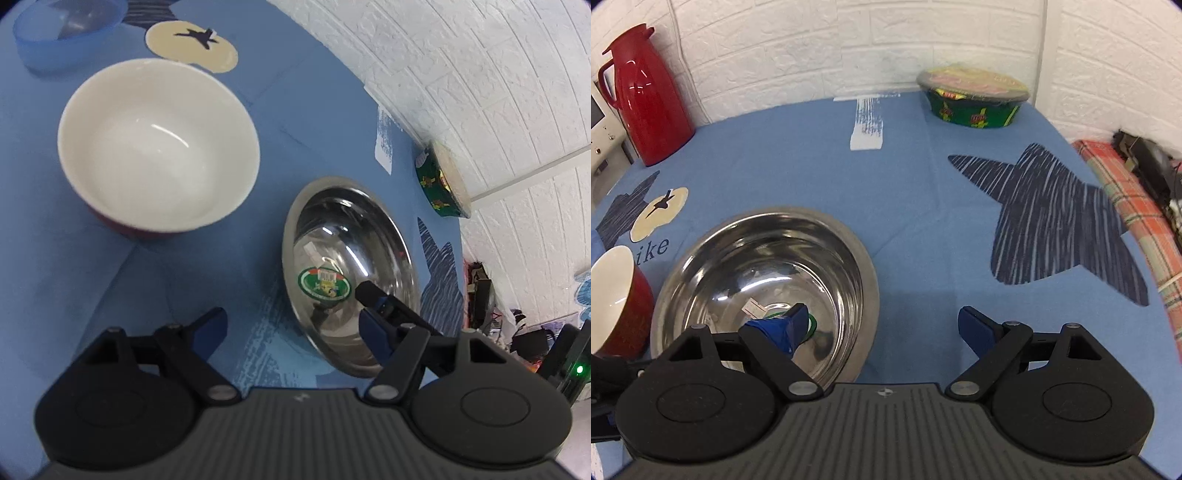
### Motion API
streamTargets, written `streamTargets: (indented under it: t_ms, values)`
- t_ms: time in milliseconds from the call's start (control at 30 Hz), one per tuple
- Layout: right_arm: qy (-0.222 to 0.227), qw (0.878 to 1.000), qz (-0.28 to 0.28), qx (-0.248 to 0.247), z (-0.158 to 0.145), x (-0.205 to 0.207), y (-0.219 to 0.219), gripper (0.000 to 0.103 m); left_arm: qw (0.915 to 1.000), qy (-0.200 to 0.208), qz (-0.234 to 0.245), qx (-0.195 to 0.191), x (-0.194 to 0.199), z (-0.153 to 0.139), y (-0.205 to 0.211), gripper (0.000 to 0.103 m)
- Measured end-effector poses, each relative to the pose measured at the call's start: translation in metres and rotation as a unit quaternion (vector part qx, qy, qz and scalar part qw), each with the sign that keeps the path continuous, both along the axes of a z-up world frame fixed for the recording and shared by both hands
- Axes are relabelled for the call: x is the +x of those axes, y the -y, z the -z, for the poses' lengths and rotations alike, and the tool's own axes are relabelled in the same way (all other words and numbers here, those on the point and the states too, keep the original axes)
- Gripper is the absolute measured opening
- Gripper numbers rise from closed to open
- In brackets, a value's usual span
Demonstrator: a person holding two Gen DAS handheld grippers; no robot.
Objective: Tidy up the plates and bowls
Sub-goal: 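Grasp the steel bowl rim with the right tool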
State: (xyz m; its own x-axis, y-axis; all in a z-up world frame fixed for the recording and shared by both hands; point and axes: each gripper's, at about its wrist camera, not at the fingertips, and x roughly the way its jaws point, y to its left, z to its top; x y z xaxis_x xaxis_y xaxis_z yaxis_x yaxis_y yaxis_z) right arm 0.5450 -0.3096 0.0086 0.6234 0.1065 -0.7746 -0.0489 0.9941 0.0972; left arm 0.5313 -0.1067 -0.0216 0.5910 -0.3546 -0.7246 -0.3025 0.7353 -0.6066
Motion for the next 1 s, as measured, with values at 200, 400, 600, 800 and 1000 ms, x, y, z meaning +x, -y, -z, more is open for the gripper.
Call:
streamTargets:
  t_ms: [200,400,600,800,1000]
  values:
    - [0.021,0.997,-0.036,0.066,-0.002,-0.005,-0.003,0.064,0.9994,0.004,0.025,0.024,0.009,0.0,0.004,0.028]
    - [0.001,0.994,-0.067,0.081,-0.012,-0.032,-0.019,0.034,0.9946,0.008,0.092,0.046,-0.001,-0.006,0.007,0.0]
    - [-0.014,0.994,-0.069,0.089,-0.028,-0.095,-0.033,0.037,0.9857,0.023,0.149,0.074,-0.06,-0.024,-0.003,0.0]
    - [-0.003,0.993,-0.09,0.071,-0.033,-0.192,-0.059,0.04,0.9761,0.033,0.194,0.092,-0.156,-0.034,-0.031,0.0]
    - [0.009,0.993,-0.09,0.07,-0.028,-0.264,-0.084,0.042,0.9679,0.048,0.228,0.095,-0.236,-0.028,-0.064,0.0]
